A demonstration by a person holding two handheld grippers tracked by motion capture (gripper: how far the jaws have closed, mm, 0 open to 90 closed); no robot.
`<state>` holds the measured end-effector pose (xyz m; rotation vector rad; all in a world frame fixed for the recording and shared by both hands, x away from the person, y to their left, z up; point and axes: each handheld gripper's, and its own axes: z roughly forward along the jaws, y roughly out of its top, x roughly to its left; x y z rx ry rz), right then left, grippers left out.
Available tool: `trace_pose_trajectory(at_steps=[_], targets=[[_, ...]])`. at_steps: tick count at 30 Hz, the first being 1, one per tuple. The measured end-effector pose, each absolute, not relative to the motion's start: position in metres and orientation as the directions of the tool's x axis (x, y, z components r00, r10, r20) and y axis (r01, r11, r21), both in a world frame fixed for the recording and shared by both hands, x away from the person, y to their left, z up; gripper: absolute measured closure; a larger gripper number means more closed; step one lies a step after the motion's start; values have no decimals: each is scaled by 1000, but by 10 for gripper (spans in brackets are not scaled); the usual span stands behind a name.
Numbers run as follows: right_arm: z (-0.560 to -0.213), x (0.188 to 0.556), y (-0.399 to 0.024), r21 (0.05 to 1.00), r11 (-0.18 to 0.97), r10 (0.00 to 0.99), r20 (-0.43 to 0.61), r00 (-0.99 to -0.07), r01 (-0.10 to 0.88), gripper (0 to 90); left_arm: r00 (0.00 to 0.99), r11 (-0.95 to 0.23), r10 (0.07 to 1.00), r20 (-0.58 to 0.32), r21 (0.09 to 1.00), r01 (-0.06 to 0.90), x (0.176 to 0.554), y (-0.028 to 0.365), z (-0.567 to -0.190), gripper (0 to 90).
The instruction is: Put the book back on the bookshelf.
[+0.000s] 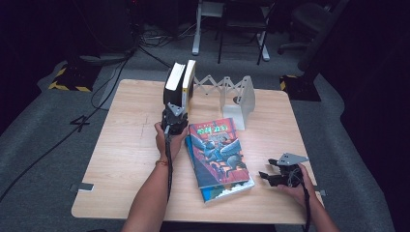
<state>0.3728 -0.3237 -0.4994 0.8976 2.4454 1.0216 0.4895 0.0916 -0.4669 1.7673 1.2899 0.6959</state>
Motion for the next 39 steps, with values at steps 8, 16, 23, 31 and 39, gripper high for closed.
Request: trace_pose_trajectory(at_steps=[8, 16, 23, 31, 39], targets=[[-499, 372, -323, 727, 546, 666, -76, -742, 416, 312, 395, -228, 918, 26, 850, 474, 477, 102, -464, 714], [-499, 372, -322, 726, 547, 667, -76, -741, 417, 312, 471, -317, 879, 79, 834, 452, 459, 113, -465, 665], [-499, 372, -322, 725, 548, 665, -75, -743, 417, 311, 525, -371, 845, 102, 819, 438, 444, 119, -464, 629], [-498, 372, -321, 719, 550, 674, -82, -734, 425, 320, 591, -435, 796, 130, 802, 409, 426, 125, -465, 606], [-496, 371, -319, 718, 553, 671, -81, -737, 424, 320, 644, -484, 750, 154, 791, 374, 404, 133, -465, 590]])
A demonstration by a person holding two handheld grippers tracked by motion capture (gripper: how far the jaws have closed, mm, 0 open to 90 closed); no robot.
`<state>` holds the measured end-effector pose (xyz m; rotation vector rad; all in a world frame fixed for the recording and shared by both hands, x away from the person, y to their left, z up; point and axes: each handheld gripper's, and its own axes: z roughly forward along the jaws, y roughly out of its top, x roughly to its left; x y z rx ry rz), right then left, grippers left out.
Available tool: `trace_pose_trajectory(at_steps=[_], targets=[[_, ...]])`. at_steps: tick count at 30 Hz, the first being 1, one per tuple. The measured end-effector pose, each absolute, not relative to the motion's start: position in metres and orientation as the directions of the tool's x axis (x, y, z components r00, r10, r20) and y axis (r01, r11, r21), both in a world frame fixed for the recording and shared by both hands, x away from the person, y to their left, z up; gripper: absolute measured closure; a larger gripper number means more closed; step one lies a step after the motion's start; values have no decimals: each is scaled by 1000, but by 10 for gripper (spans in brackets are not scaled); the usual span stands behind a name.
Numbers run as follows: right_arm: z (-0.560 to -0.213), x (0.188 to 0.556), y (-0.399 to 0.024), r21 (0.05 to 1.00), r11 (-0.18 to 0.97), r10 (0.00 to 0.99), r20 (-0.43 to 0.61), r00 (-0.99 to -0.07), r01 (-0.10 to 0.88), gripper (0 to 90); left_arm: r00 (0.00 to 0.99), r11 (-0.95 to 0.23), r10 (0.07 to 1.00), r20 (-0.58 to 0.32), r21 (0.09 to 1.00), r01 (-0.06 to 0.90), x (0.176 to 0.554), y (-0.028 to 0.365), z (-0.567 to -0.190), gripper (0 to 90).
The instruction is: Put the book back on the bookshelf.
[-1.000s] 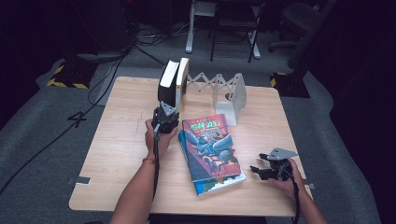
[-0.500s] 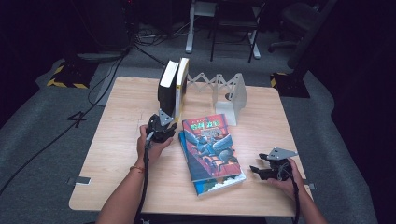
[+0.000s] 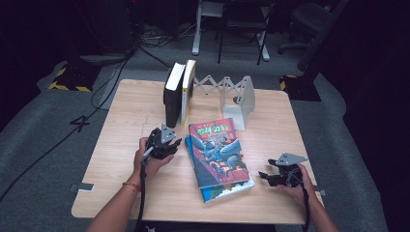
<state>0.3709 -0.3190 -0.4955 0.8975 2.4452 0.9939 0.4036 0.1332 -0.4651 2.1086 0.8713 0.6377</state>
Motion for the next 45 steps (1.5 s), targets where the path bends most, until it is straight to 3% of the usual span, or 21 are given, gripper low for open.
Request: trace_pose_trajectory(at_steps=[12, 24, 34, 45], targets=[[-481, 365, -315, 743, 521, 660, -38, -750, 420, 334, 782, -576, 614, 110, 739, 349, 365, 138, -475, 485], [-461, 359, -306, 747, 533, 628, -35, -777, 397, 318, 850, -612, 523, 66, 723, 320, 324, 133, -485, 377], [-442, 357, -277, 746, 566, 562, -37, -826, 351, 302, 854, -623, 518, 40, 702, 345, 316, 131, -495, 264], [-440, 373, -247, 727, 583, 526, 1, -850, 362, 302, 857, -623, 515, -2, 686, 376, 318, 131, -502, 216]])
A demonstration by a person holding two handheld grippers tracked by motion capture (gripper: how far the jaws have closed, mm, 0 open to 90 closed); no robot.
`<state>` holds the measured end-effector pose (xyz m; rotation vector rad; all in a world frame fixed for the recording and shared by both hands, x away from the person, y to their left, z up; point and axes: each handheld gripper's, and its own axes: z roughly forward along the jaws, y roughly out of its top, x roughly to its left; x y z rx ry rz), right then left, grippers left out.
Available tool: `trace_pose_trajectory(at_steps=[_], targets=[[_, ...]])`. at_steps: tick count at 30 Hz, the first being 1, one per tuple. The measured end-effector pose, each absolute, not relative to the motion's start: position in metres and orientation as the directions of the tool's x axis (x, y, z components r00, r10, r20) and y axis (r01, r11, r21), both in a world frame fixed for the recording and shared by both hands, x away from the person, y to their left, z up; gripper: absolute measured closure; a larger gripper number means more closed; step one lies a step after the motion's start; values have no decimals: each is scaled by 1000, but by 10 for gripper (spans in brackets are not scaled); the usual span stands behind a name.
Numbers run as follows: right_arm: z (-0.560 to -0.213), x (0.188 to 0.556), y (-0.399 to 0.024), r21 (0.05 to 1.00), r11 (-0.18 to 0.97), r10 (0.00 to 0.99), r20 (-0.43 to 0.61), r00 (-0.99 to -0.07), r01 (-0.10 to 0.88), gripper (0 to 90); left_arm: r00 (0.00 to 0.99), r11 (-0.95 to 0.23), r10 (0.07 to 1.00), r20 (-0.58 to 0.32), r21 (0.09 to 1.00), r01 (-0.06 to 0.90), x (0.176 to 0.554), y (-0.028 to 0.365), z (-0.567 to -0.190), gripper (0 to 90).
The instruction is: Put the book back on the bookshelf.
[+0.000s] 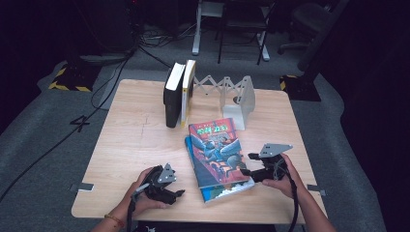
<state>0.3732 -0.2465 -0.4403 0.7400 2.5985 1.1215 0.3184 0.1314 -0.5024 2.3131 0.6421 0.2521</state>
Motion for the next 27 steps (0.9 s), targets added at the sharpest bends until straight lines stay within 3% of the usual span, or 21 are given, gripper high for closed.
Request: trace_pose_trajectory(at_steps=[6, 10, 16, 23, 27], targets=[[-451, 389, -236, 687, 597, 531, 47, -846, 413, 249, 864, -618, 503, -14, 693, 370, 323, 133, -505, 174], [-455, 407, -232, 649, 602, 527, 116, -842, 466, 137, 870, -625, 492, -13, 691, 364, 325, 132, -505, 159], [-457, 422, -225, 615, 621, 494, 174, -852, 485, 96, 872, -628, 490, -13, 689, 362, 329, 130, -505, 151], [-453, 418, -221, 616, 645, 498, 110, -860, 453, 101, 872, -628, 489, -13, 689, 362, 330, 130, -505, 150], [-447, 408, -215, 627, 671, 506, 2, -863, 395, 149, 873, -628, 488, -13, 689, 362, 330, 130, -505, 151]])
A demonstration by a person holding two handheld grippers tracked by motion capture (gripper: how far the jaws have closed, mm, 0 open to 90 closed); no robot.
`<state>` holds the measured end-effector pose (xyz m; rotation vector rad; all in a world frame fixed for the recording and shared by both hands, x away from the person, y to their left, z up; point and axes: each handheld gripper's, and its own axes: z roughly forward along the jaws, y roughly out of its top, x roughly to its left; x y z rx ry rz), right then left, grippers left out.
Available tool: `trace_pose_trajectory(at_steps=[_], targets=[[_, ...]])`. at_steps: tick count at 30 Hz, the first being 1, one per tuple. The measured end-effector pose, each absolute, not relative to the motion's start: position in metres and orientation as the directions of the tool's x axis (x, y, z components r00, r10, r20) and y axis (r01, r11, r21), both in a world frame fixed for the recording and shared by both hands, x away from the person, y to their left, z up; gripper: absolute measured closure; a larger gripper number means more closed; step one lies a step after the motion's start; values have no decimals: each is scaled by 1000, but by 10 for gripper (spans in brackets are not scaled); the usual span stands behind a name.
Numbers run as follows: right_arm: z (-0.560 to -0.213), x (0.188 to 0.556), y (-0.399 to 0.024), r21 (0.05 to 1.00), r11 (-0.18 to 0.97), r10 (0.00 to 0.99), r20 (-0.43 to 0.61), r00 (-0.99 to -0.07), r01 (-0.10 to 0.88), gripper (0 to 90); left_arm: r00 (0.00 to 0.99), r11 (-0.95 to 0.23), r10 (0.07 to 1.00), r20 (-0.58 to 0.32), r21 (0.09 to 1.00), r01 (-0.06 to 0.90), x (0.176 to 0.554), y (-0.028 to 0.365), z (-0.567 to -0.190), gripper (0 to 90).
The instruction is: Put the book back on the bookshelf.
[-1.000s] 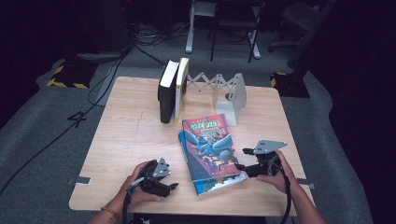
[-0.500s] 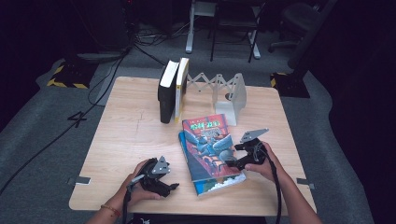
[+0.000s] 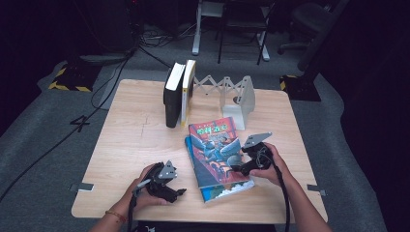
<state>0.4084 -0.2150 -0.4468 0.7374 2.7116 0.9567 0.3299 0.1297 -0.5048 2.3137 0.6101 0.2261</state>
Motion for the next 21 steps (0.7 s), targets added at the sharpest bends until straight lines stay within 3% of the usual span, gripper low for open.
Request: trace_pose_trajectory(at_steps=[9, 21], targets=[[-440, 408, -216, 686, 637, 510, -34, -859, 351, 198, 872, -626, 489, -13, 691, 362, 331, 129, -505, 151], [-450, 444, -205, 695, 602, 496, 60, -866, 393, 205, 856, -615, 516, -15, 690, 382, 336, 127, -505, 151]])
